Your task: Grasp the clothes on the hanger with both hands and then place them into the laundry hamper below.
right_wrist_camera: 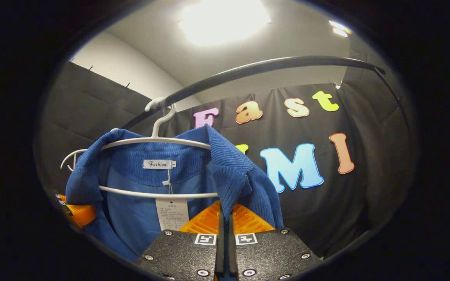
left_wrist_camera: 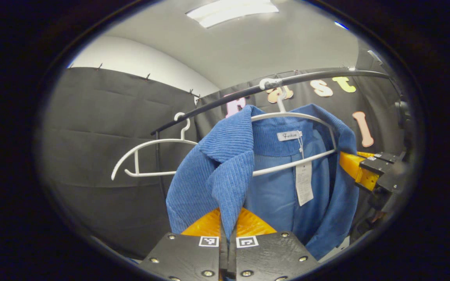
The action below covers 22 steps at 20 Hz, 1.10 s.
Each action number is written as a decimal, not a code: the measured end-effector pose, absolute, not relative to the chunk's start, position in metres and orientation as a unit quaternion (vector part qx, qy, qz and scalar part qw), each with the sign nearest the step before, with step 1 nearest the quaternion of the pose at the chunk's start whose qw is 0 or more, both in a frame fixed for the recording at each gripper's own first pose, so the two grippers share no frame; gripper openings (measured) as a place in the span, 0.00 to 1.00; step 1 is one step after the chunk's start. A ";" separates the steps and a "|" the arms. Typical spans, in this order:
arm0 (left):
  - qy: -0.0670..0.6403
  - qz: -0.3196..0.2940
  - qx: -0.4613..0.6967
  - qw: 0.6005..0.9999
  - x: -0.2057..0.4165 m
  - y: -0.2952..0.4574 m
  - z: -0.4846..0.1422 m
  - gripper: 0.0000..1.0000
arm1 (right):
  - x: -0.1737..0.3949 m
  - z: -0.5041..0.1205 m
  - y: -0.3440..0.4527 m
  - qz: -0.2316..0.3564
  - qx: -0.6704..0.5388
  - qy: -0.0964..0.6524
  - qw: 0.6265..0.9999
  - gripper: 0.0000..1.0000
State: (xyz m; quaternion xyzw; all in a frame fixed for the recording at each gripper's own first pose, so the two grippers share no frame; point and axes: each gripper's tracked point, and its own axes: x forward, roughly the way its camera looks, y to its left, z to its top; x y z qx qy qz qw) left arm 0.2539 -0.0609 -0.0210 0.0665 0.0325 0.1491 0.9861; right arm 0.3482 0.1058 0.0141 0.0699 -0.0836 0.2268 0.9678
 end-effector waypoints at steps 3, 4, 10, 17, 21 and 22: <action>0.021 0.130 0.058 0.990 0.245 -0.065 -0.005 0.01 | 0.357 0.034 0.094 0.211 0.076 -0.105 0.969 0.02; 0.016 0.129 0.057 0.990 0.243 -0.065 0.003 0.01 | 0.361 0.038 0.090 0.207 0.076 -0.111 0.969 0.04; -0.018 0.144 0.061 0.988 0.225 -0.044 0.050 0.06 | 0.371 0.071 0.070 0.188 0.070 -0.153 0.968 0.03; -0.030 0.161 0.070 0.984 0.221 -0.004 0.078 0.05 | 0.382 0.094 0.064 0.177 0.054 -0.186 0.965 0.03; -0.030 0.179 0.083 0.980 0.222 0.025 0.085 0.01 | 0.394 0.096 0.058 0.167 0.044 -0.190 0.967 0.03; -0.031 0.181 0.086 0.979 0.223 0.032 0.087 0.05 | 0.397 0.094 0.057 0.164 0.043 -0.189 0.967 0.03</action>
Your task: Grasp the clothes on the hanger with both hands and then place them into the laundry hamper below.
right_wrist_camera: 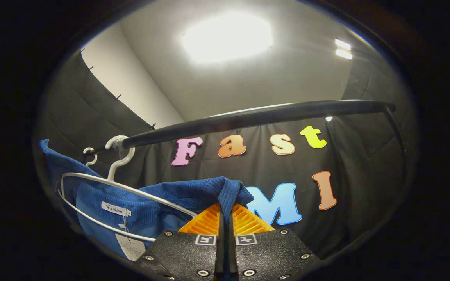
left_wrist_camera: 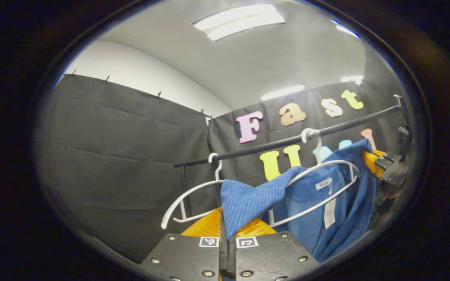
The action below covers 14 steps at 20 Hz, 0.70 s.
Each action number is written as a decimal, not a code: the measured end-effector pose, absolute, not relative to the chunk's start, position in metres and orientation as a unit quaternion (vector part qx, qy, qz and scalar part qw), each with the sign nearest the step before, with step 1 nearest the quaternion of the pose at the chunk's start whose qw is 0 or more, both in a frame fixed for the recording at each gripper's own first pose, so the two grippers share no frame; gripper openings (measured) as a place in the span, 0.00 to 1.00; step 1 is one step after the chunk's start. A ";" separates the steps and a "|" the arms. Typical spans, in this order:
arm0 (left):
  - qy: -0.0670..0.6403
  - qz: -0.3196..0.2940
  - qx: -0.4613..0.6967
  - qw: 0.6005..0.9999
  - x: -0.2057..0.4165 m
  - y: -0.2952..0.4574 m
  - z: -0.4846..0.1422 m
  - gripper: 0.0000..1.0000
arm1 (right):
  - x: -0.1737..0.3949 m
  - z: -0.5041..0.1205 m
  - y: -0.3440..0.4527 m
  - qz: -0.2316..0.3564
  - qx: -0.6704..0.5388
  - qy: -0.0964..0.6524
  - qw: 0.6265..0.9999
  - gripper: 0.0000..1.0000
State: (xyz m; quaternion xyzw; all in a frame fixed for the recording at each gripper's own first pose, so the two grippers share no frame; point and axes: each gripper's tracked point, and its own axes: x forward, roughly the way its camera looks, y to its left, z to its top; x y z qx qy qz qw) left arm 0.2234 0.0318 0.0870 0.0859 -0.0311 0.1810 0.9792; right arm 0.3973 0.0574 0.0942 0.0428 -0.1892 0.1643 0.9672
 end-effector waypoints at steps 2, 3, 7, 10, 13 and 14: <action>-0.033 0.185 0.090 0.978 0.230 0.049 0.090 0.05 | 0.402 0.091 0.057 0.161 0.039 -0.186 0.968 0.03; -0.033 0.188 0.089 0.978 0.234 0.055 0.091 0.06 | 0.404 0.089 0.056 0.161 0.037 -0.185 0.969 0.03; -0.030 0.184 0.088 0.979 0.253 0.071 0.087 0.06 | 0.415 0.079 0.056 0.157 0.021 -0.180 0.971 0.03; -0.026 0.176 0.094 0.980 0.271 0.080 0.078 0.06 | 0.422 0.071 0.051 0.146 0.009 -0.174 0.974 0.03; -0.010 0.162 0.093 0.982 0.289 0.084 0.062 0.00 | 0.435 0.059 0.042 0.128 -0.004 -0.161 0.979 0.03; -0.003 0.156 0.091 0.984 0.295 0.084 0.056 0.00 | 0.442 0.052 0.042 0.128 -0.005 -0.150 0.980 0.04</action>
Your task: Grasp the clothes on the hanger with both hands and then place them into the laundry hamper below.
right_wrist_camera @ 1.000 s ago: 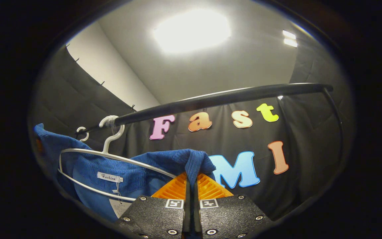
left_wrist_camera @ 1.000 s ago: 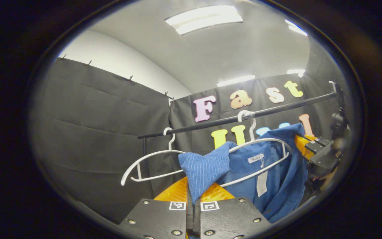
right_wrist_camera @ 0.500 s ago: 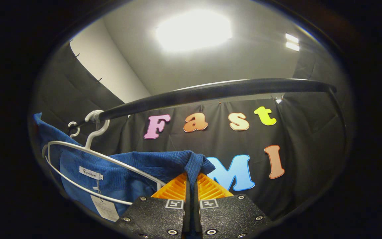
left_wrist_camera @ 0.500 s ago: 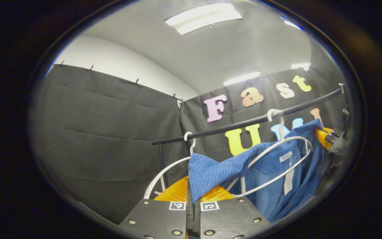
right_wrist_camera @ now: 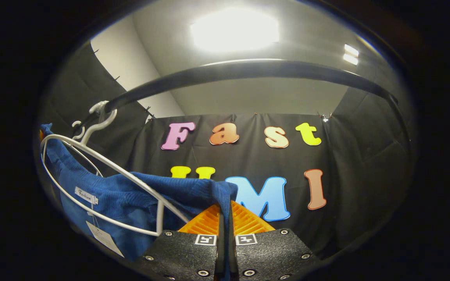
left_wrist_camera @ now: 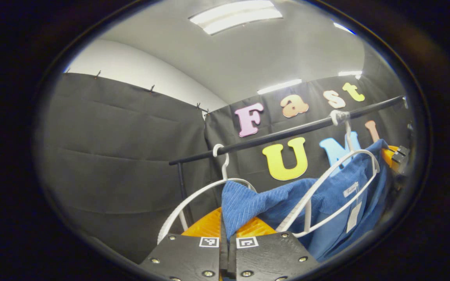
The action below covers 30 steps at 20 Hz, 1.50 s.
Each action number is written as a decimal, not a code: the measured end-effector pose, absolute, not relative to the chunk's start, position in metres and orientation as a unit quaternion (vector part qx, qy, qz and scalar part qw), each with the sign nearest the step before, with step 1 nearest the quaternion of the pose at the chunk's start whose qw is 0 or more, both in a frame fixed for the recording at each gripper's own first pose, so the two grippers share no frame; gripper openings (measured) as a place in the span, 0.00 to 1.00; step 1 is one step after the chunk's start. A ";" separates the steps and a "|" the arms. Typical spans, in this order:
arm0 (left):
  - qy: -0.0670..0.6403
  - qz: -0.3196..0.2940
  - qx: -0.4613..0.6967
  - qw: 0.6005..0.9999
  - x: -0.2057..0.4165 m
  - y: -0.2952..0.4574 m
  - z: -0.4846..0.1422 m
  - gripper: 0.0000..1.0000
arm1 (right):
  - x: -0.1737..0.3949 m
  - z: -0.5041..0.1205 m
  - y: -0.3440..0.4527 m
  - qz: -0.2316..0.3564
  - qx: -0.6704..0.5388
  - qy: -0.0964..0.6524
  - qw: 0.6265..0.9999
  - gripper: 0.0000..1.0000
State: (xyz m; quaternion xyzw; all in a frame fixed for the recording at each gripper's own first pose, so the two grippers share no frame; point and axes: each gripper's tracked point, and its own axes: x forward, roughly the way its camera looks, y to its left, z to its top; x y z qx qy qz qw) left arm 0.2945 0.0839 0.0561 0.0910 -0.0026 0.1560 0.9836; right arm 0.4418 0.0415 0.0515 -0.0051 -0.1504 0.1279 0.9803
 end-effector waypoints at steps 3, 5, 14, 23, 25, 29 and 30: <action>0.005 0.142 0.080 0.987 0.306 0.082 0.043 0.06 | 0.455 0.026 0.039 0.127 -0.015 -0.120 0.984 0.04; 0.002 0.135 0.072 0.988 0.306 0.078 0.040 0.06 | 0.455 0.018 0.037 0.125 -0.024 -0.113 0.985 0.02; 0.025 0.124 0.050 0.991 0.288 0.095 0.014 0.01 | 0.444 -0.016 0.040 0.136 -0.033 -0.078 0.987 0.04; 0.068 0.126 0.037 0.989 0.259 0.091 -0.032 0.01 | 0.409 -0.079 0.054 0.160 -0.048 -0.014 0.986 0.04; 0.079 0.123 0.038 0.988 0.257 0.092 -0.041 0.01 | 0.392 -0.086 0.055 0.166 -0.045 -0.004 0.985 0.04; 0.087 0.114 0.040 0.989 0.235 0.076 -0.053 0.06 | 0.378 -0.090 0.055 0.175 -0.040 0.008 0.984 0.04; 0.087 0.111 0.037 0.989 0.235 0.071 -0.053 0.01 | 0.375 -0.088 0.055 0.177 -0.037 0.009 0.983 0.04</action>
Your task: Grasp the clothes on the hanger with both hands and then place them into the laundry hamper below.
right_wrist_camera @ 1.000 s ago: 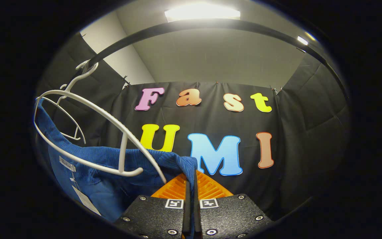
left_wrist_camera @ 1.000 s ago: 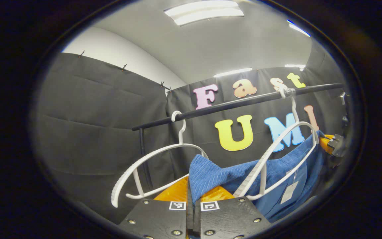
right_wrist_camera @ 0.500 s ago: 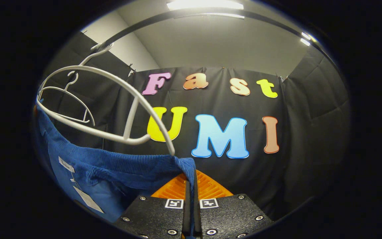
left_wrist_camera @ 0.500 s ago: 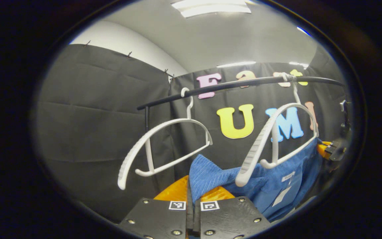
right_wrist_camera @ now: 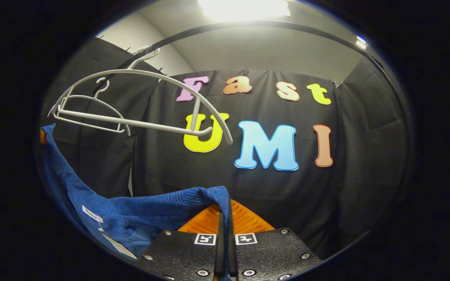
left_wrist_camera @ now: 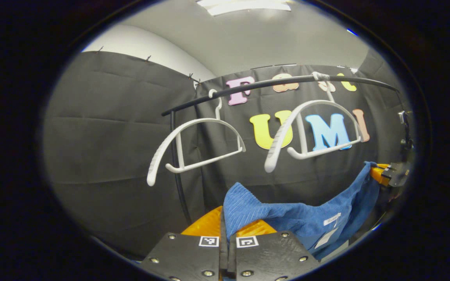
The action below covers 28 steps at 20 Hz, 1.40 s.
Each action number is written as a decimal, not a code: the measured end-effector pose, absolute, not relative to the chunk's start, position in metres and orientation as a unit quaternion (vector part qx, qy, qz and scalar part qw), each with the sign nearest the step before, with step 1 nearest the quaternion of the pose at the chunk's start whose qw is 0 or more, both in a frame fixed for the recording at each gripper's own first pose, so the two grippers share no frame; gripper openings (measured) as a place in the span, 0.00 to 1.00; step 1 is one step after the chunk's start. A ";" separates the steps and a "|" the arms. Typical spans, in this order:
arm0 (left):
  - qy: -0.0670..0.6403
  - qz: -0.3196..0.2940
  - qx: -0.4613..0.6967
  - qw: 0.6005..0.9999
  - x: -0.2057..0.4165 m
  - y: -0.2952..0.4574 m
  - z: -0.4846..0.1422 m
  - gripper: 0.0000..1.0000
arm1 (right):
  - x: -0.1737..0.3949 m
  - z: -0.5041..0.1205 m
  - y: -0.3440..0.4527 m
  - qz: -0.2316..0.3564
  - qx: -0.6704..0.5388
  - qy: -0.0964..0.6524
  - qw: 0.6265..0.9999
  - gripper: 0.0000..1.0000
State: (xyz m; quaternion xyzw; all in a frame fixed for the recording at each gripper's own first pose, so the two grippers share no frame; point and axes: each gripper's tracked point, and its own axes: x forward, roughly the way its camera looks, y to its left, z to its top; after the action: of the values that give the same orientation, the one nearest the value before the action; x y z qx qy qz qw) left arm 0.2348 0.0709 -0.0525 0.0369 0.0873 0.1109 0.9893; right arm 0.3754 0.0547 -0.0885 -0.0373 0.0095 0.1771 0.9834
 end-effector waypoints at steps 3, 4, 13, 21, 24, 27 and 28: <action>0.084 0.095 0.020 0.992 0.237 0.060 -0.051 0.01 | 0.360 -0.081 0.056 0.180 -0.030 0.012 0.983 0.04; 0.081 0.089 0.018 0.993 0.230 0.055 -0.048 0.01 | 0.348 -0.077 0.057 0.182 -0.028 0.012 0.983 0.04; 0.049 0.009 -0.001 0.999 0.182 0.012 -0.010 0.01 | 0.246 -0.038 0.070 0.192 -0.014 0.005 0.981 0.04; 0.037 -0.044 -0.021 0.998 0.167 -0.018 0.003 0.06 | 0.191 -0.016 0.094 0.217 0.007 0.008 0.976 0.04; 0.028 -0.060 -0.021 0.998 0.148 -0.026 0.014 0.06 | 0.162 -0.006 0.103 0.227 0.013 0.004 0.974 0.04; 0.007 -0.075 -0.020 0.997 0.133 -0.034 0.034 0.06 | 0.142 0.011 0.112 0.235 0.023 -0.005 0.972 0.04; 0.001 -0.079 -0.021 0.997 0.130 -0.035 0.039 0.01 | 0.137 0.016 0.114 0.238 0.028 -0.008 0.971 0.04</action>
State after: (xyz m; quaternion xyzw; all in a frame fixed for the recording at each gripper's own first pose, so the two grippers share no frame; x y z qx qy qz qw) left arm 0.1296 -0.0354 0.0388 -0.0214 0.0014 -0.0788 0.9967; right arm 0.1367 0.1145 0.0164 0.0280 -0.0080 0.2378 0.9709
